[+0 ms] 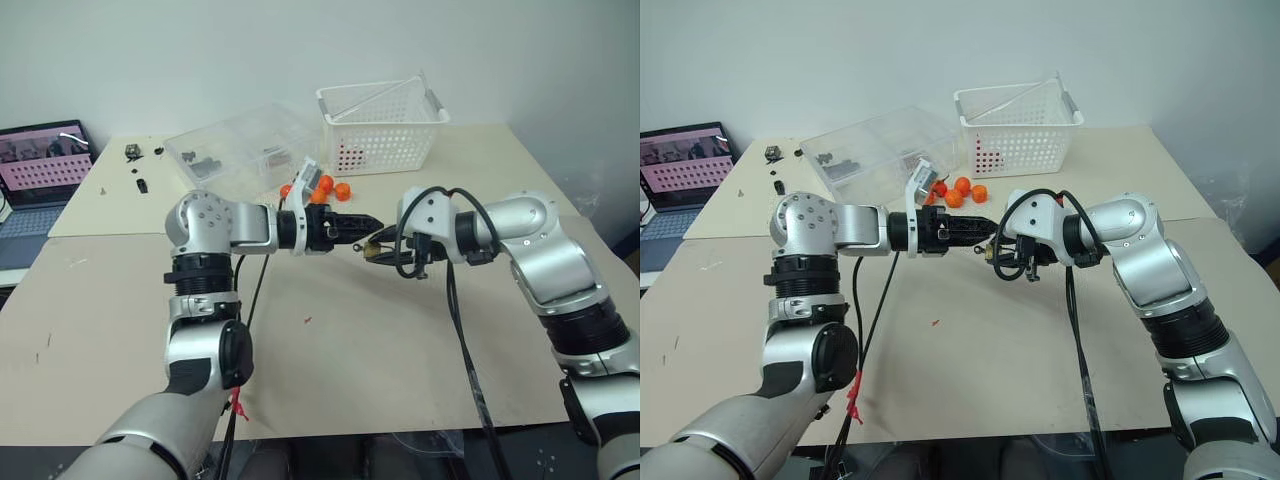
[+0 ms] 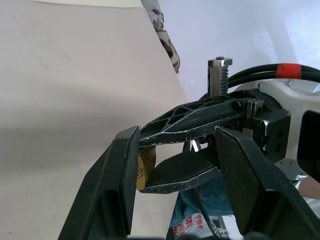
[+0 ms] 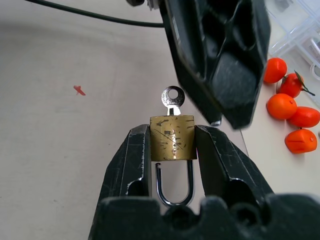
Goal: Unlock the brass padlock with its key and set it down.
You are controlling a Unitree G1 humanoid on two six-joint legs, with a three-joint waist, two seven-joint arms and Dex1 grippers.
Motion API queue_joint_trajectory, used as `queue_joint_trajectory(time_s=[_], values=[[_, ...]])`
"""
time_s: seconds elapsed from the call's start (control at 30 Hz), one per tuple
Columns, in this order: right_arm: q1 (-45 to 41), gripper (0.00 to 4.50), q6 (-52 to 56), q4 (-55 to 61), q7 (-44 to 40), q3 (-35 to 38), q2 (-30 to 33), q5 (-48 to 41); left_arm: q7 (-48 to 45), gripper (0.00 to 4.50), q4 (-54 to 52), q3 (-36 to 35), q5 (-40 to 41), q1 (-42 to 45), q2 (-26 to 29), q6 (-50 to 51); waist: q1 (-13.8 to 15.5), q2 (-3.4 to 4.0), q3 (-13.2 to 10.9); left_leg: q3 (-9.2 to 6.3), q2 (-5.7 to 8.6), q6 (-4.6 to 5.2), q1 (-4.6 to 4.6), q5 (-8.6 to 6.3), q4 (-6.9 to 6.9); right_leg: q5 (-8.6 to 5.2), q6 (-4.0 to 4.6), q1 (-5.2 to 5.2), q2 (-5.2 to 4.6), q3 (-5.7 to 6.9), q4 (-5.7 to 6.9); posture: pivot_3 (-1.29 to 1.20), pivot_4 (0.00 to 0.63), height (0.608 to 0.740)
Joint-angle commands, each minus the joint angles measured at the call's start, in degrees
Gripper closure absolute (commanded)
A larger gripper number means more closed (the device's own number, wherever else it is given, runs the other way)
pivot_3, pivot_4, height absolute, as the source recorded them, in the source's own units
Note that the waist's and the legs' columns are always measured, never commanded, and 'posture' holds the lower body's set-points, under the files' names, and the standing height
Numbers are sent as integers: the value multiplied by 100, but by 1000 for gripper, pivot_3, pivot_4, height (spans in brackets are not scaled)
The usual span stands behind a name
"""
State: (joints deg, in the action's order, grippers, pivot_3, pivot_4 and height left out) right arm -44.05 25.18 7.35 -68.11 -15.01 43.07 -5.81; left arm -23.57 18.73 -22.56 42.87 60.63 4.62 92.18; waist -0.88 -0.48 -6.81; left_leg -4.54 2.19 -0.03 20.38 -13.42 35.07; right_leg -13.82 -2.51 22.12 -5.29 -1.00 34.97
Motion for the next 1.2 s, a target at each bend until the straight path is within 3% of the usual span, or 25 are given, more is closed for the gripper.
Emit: queue_joint_trajectory(time_s=[0.03,0.37,1.2], values=[[-82,3594,-21,189,39,180,62,-57,-21,2023,-80,66,37,-61,-11,12,-2,0,0,0,0,0,0,0,-1,0,0,0,0,0,0,0,150,740],[-20,3594,-10,222,50,208,100,-60,-36,2023,-117,91,143,-98,243,32,3,0,0,-2,0,0,-1,0,-1,1,-1,1,0,-1,1,0,150,740],[-94,3594,176,335,113,195,71,-105,-49,2023,-181,373,67,-256,39,-20,8,0,0,-1,0,0,0,0,-1,1,-1,0,-1,-1,0,0,150,740]])
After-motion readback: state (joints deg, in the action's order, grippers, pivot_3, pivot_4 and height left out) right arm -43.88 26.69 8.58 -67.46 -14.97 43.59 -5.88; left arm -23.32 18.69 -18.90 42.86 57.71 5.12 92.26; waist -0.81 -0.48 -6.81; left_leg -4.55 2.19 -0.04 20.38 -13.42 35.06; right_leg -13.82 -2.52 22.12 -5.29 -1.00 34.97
